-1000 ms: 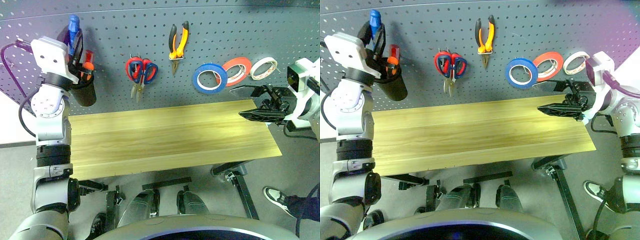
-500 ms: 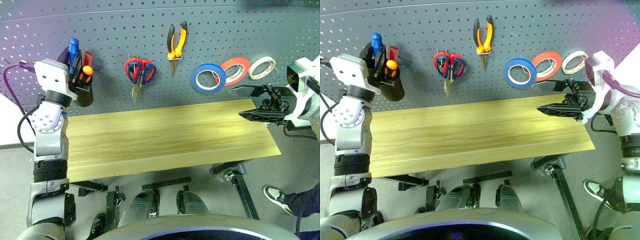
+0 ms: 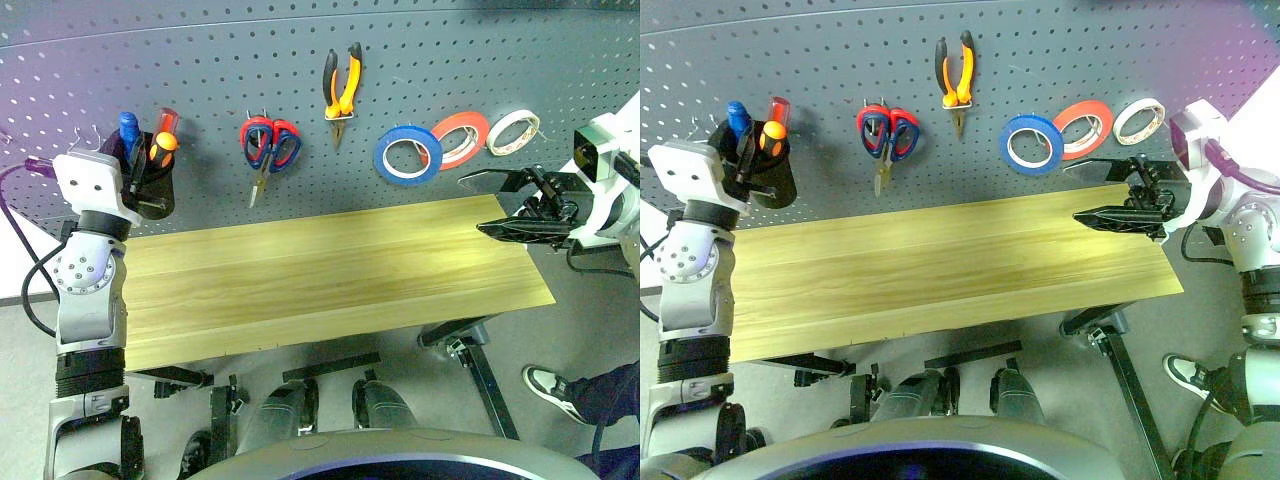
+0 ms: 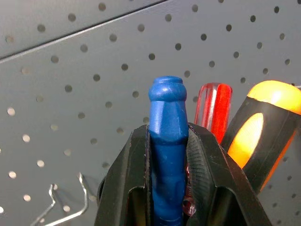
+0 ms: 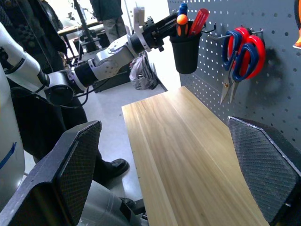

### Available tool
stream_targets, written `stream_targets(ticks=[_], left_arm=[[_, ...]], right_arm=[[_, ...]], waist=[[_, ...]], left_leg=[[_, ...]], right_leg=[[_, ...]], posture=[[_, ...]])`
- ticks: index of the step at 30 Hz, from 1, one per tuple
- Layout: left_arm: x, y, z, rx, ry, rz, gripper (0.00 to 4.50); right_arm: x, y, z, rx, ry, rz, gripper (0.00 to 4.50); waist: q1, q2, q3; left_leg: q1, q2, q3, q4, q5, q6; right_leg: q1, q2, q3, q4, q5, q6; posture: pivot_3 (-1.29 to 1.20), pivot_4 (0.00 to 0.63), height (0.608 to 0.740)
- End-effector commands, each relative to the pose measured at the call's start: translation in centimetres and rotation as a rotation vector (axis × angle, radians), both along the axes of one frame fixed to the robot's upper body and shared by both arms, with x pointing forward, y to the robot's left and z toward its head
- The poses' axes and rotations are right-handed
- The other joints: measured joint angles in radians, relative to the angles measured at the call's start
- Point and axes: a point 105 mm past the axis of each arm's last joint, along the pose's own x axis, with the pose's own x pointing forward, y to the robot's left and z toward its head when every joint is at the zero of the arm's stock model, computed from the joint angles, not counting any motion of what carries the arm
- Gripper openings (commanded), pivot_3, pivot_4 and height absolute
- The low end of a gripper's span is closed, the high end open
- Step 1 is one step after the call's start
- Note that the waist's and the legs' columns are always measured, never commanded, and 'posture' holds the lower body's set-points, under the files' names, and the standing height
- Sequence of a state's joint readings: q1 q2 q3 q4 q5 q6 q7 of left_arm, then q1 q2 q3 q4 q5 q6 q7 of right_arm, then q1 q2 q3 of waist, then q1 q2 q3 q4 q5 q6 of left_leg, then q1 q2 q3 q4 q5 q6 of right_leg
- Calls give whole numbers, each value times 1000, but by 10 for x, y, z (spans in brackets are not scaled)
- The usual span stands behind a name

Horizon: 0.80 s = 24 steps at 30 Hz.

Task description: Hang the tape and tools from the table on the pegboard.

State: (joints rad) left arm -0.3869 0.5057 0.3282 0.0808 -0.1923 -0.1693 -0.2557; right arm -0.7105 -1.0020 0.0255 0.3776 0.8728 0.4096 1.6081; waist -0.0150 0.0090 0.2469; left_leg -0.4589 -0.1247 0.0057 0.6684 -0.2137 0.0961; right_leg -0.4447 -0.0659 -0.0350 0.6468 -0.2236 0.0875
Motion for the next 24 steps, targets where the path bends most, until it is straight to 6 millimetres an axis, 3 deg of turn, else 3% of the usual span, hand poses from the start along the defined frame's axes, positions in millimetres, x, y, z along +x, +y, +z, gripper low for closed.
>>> stream_targets(ticks=[1, 7, 13, 19, 24], left_arm=[[-4, 8, 7, -26, -24, 17, 2390], [-6, 2, 20, -29, -71, 11, 4460], [-12, 0, 50, -119, -168, -15, 4485], [-23, -19, 87, -141, -276, -90, 4485], [-28, -36, 97, -129, -292, -167, 4485]], right_arm=[[-3, 1, 16, 4, -65, 16, 4500], [-3, 1, 16, 4, -65, 13, 4500], [-3, -1, 16, 2, -66, 7, 4500], [-3, -1, 17, 6, -67, 8, 4500], [-3, -1, 17, 5, -66, 8, 4500]], waist=[[2, 0, 0], [7, 0, 0], [7, 0, 0], [5, 0, 0], [5, 0, 0]], left_leg=[[0, 0, 0, 0, 0, 0], [0, 0, 0, 0, 0, 0], [0, 0, 0, 0, 0, 0], [0, 0, 0, 0, 2, -3], [0, 0, 1, 0, 2, -3]], right_leg=[[0, 0, 0, 0, 0, 0], [0, 0, 0, 0, 0, 0], [0, 0, 0, -1, 0, 0], [1, 0, 0, -1, 0, 0], [1, 0, 0, 0, 0, 0]], posture=[[-60, 191, 726], [-63, 189, 726], [-58, 183, 726], [-51, 180, 726], [-47, 182, 726]])
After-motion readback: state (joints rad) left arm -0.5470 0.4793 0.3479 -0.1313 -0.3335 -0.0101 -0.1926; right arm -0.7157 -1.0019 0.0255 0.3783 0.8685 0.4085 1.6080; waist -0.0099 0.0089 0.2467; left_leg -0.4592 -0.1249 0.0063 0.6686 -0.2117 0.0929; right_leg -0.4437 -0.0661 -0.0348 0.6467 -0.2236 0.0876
